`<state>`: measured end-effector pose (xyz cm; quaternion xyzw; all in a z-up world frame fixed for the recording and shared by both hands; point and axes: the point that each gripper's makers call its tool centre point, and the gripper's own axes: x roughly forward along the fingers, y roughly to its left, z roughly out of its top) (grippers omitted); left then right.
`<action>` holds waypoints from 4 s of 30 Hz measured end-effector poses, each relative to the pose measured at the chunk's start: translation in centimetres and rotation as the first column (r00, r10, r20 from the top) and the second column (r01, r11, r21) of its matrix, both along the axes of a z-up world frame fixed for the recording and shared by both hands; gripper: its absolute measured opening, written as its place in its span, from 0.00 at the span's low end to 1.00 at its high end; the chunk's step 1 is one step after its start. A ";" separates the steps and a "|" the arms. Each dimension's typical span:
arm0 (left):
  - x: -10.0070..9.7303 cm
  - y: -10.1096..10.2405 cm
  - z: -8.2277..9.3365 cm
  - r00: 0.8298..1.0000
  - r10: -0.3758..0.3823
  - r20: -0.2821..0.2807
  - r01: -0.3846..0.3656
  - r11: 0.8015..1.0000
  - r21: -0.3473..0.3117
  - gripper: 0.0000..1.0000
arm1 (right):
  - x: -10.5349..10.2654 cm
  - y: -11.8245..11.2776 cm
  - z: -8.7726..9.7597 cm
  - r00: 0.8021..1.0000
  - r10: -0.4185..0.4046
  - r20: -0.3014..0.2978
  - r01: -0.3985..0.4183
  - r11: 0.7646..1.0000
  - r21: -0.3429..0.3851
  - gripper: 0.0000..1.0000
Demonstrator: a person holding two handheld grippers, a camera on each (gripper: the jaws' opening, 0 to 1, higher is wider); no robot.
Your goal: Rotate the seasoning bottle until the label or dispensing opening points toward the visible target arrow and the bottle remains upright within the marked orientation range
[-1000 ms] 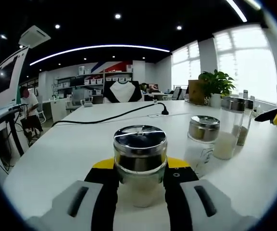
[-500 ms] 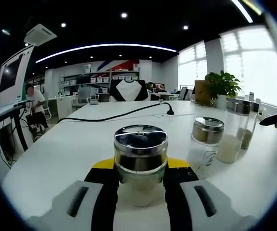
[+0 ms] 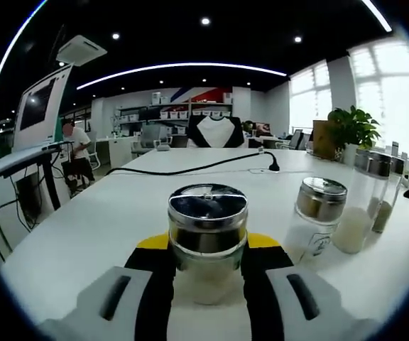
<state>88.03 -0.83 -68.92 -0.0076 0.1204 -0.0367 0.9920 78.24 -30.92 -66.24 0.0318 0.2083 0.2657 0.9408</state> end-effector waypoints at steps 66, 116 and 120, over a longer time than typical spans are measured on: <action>-1.0 -0.8 1.2 0.833 -0.551 0.056 0.552 0.834 0.006 0.42 | 0.2 0.0 0.1 1.000 0.004 -0.002 -0.004 1.000 -0.015 0.92; -1.2 -1.1 0.5 0.881 -0.472 0.028 0.472 0.881 -0.010 0.35 | 0.0 -0.2 -0.1 1.000 -0.002 -0.010 0.002 1.000 -0.007 0.92; -1.2 -1.1 0.5 0.896 -0.445 0.021 0.445 0.896 -0.006 0.35 | 0.0 -0.2 -0.2 1.000 -0.001 -0.010 0.001 1.000 -0.007 0.92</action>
